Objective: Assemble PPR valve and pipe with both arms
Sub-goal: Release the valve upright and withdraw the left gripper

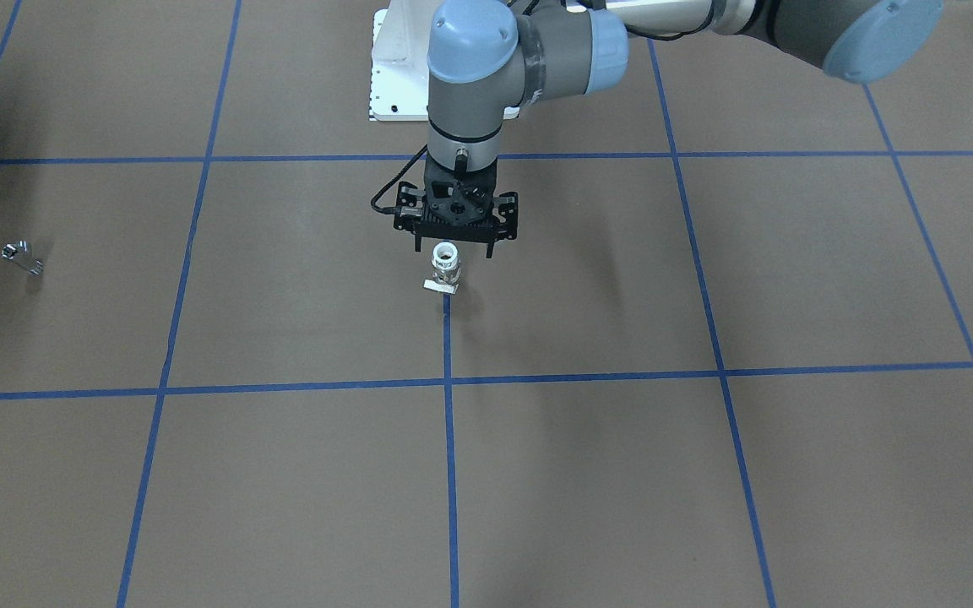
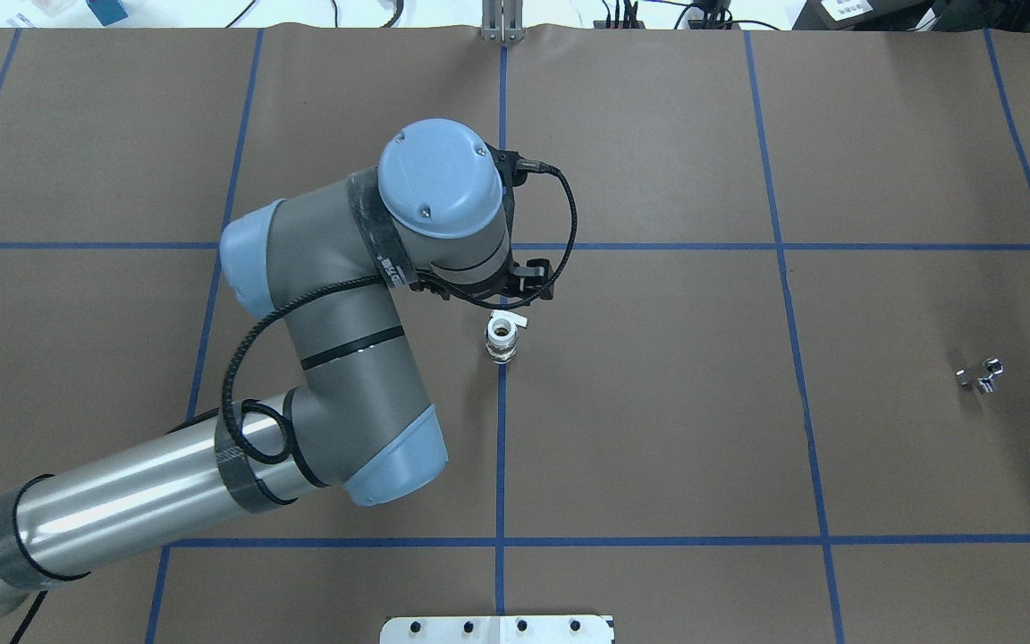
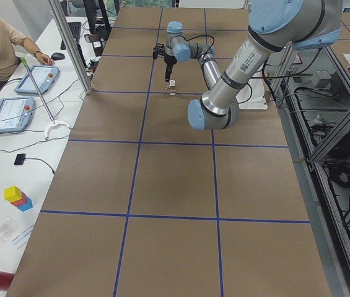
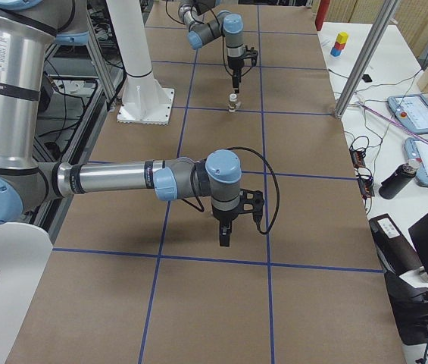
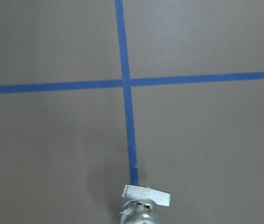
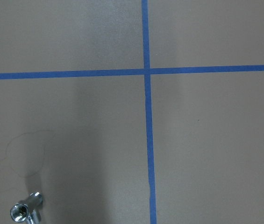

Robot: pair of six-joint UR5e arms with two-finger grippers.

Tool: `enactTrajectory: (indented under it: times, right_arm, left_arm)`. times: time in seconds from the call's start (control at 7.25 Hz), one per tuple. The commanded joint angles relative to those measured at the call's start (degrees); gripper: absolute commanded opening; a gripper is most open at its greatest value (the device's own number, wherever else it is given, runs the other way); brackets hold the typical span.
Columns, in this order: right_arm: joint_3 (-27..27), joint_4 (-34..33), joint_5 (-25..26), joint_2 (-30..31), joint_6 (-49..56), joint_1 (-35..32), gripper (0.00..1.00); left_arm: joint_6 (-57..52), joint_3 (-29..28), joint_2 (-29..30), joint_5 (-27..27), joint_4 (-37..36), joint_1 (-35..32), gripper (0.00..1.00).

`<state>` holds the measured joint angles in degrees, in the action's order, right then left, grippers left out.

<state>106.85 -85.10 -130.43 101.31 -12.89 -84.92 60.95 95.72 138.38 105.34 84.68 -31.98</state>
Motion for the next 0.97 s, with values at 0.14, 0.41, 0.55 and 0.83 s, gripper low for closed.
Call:
enactTrajectory:
  times: [0.14,0.41,0.55,0.83]
  right_arm:
    - [0.7,4.6,-0.2,0.5,-0.6,2.6,1.00]
    - [0.0,9.9,-9.5,0.6,-0.6,5.6,1.00]
    - [-0.1,10.1,-9.7,1.0,-0.6,7.5,1.00]
    - [-0.1,11.9,-1.4,1.5,-7.5,13.0,1.00]
  left_arm:
    - [-30.1,21.6,-21.6,7.8,-4.1,-11.3,1.00]
    - [-47.3,22.5,-29.2,10.9,-3.4,-21.2,1.00]
    - [-50.9,22.3,-30.9,10.9,-3.3,-23.9,1.00]
    - [-51.8,22.2,-36.0,10.3,-2.5,-28.3,1.00]
